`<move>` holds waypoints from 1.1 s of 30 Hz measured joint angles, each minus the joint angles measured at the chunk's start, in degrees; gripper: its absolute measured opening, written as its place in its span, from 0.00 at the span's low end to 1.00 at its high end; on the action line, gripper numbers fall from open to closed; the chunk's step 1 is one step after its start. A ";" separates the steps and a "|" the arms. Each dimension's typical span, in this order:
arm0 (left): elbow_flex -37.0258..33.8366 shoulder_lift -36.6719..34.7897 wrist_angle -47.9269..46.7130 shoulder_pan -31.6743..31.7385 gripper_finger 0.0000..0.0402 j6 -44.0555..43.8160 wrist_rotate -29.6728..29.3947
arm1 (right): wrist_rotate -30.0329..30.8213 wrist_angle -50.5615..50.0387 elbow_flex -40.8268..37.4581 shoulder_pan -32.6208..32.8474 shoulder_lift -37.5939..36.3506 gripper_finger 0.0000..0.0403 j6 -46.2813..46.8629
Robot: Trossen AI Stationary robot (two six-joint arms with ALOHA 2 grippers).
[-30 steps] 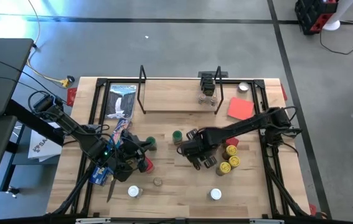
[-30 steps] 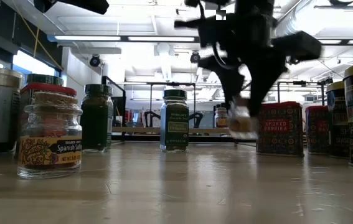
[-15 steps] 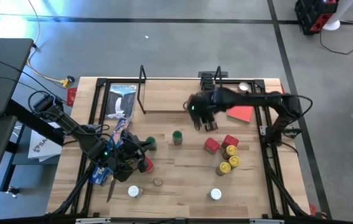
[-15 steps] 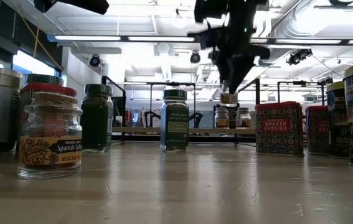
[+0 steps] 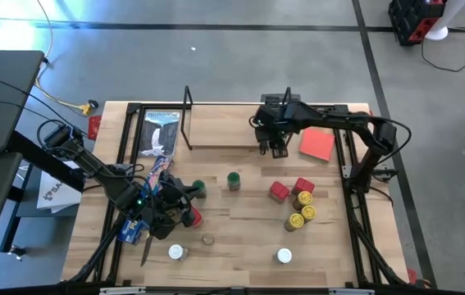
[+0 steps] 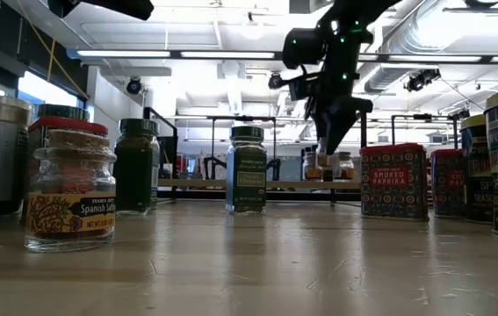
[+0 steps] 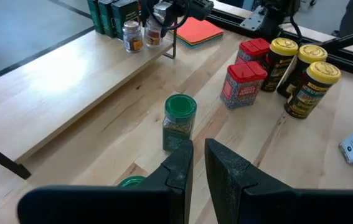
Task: Shelf spices
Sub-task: Put the transparent seasoning bottle on the shelf aligned with the transparent seasoning can
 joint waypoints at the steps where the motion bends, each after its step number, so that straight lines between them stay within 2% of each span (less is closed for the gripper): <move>1: 0.00 0.00 0.00 0.00 0.09 0.00 0.00 | -0.01 0.43 -0.42 -0.06 0.00 0.42 -0.01; 22: 0.00 0.00 0.04 0.02 0.09 0.00 -0.01 | -0.30 3.24 -1.89 -1.69 -0.04 0.47 2.10; 33: 0.00 0.00 0.05 0.00 0.09 -0.02 -0.01 | -0.54 4.38 -1.89 -1.81 -0.04 0.47 -2.37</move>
